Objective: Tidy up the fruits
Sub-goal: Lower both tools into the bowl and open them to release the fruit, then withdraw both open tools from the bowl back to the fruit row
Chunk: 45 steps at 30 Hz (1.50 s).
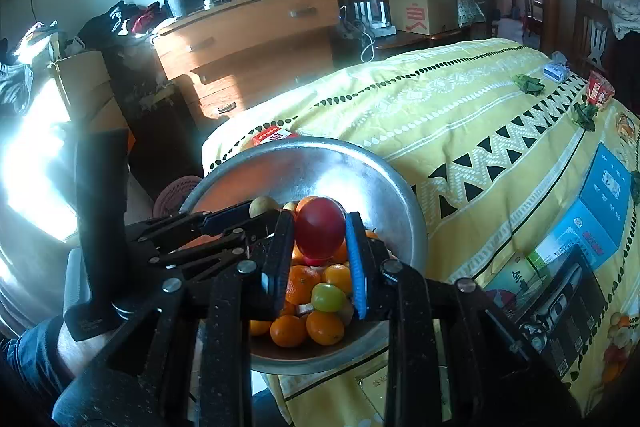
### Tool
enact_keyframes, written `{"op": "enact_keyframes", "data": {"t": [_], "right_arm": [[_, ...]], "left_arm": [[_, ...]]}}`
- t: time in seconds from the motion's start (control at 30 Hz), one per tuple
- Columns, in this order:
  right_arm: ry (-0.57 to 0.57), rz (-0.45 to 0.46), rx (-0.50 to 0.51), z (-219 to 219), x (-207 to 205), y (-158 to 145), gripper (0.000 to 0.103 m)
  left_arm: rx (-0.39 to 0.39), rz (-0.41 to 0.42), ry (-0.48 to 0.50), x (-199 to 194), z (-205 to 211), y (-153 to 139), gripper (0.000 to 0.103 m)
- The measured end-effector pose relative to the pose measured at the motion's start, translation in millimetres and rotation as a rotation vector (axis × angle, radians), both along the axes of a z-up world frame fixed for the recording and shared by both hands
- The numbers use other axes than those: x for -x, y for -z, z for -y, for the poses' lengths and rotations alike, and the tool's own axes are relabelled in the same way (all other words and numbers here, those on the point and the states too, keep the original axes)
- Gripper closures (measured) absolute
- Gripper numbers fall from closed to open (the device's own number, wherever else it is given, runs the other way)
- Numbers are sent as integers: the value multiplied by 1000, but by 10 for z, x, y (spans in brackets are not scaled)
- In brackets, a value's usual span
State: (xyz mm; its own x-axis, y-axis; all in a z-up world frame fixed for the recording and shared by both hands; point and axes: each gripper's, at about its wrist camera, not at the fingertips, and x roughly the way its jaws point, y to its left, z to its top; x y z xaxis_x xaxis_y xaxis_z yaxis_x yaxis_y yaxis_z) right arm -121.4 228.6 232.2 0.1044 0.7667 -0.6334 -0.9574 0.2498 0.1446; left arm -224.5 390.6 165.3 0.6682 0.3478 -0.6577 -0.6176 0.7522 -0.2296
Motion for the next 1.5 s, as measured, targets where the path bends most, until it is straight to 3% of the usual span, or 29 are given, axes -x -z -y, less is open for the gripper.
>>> {"op": "enact_keyframes", "data": {"t": [0.47,0.53,0.6,0.9,1.13,1.43,1.47,1.5], "right_arm": [[-8,-6,19,-86,38,59,76],[-6,-13,21,-93,39,74,76],[-4,-14,23,-102,35,83,76],[8,-52,38,-144,-25,169,76],[24,-78,36,-149,-71,208,76],[67,-70,16,480,-93,219,75],[77,-65,24,587,-79,258,71],[95,-66,33,741,-71,317,60]], "left_arm": [[4,-5,-11,26,-28,40,76],[3,-7,-15,35,-34,52,70],[0,-5,-23,51,-37,57,57],[4,-14,-58,90,-75,87,41],[13,-13,-77,127,-123,114,39],[16,13,-138,394,-232,87,38],[20,13,-142,425,-227,96,38],[20,7,-141,436,-211,104,38]]}}
